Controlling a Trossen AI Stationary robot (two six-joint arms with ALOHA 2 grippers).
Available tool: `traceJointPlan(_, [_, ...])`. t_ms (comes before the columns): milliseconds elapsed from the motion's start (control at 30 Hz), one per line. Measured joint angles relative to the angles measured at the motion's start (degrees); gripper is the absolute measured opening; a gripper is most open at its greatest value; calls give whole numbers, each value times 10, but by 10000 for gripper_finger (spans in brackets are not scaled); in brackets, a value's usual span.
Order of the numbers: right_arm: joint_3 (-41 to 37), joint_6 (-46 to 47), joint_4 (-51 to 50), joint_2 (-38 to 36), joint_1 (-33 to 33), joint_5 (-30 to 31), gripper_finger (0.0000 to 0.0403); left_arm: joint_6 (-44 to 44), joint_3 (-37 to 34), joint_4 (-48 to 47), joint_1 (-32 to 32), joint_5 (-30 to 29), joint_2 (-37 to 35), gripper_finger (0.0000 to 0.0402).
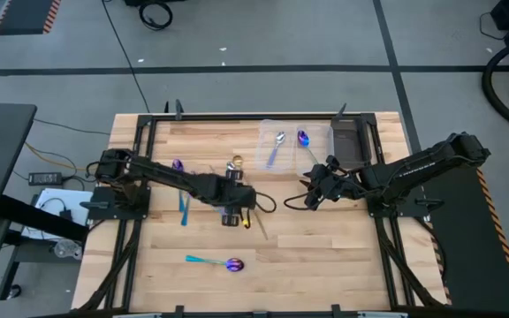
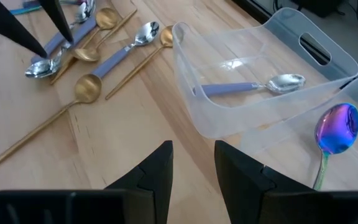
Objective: Sort silverware by color (type)
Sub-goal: Put the middle purple spoon into the right transparent bin
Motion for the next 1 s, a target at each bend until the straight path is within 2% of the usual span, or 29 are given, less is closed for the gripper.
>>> traceJointPlan(167, [0,-1,4,0,0,0,128,-13,-47,42,-10,-3,-3,173])
traceJointPlan(467, [0,-17,13,0,0,0,128,-59,-89,14,-24,-1,-61,173])
traceJointPlan(767, [0,-21,19,0,2,-1,128,-217,-152,-40,-18,-1,-144,173])
traceJointPlan(1000, [0,-75,63,0,-5,7,128,-365,-192,-76,-20,-1,-174,173])
